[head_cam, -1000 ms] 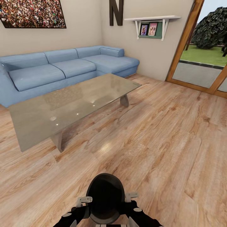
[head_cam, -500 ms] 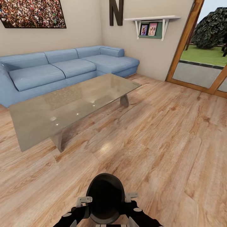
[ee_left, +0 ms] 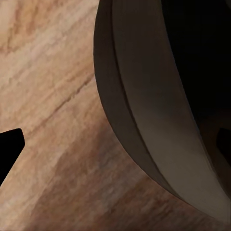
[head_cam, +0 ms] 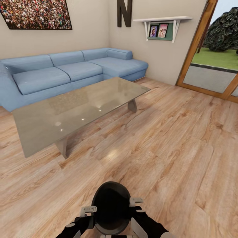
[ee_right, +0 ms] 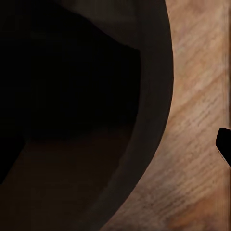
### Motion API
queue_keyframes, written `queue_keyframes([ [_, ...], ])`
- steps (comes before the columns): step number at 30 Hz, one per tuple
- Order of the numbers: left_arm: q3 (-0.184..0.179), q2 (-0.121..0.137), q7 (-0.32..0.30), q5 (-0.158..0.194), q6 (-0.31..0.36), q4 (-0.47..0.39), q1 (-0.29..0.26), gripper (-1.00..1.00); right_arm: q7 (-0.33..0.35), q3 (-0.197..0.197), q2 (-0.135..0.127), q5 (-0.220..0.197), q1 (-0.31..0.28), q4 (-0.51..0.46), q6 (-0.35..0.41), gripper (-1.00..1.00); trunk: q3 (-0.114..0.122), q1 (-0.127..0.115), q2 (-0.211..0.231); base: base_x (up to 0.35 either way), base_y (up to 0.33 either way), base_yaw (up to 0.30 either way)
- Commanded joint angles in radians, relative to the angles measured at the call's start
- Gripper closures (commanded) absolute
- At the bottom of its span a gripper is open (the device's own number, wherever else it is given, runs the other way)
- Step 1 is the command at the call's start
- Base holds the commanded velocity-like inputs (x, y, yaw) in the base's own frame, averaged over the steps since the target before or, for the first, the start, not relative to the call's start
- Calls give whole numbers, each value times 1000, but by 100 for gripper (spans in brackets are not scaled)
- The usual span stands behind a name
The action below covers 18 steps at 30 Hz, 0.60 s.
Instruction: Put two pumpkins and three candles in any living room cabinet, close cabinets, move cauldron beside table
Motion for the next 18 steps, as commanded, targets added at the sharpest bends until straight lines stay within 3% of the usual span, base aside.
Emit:
queue_keyframes([
  [1, -8, 1, 7, 10, 3, -2, 0, -100, -11, 8, -1, -7, -1, -2, 5, -100, -1, 0, 0, 0, 0, 1],
  [18, -7, 2, 7, 13, 3, -4, 0, -100, -20, 7, -5, -8, -2, 43, -12, -100, -1, 0, 0, 0, 0, 0],
])
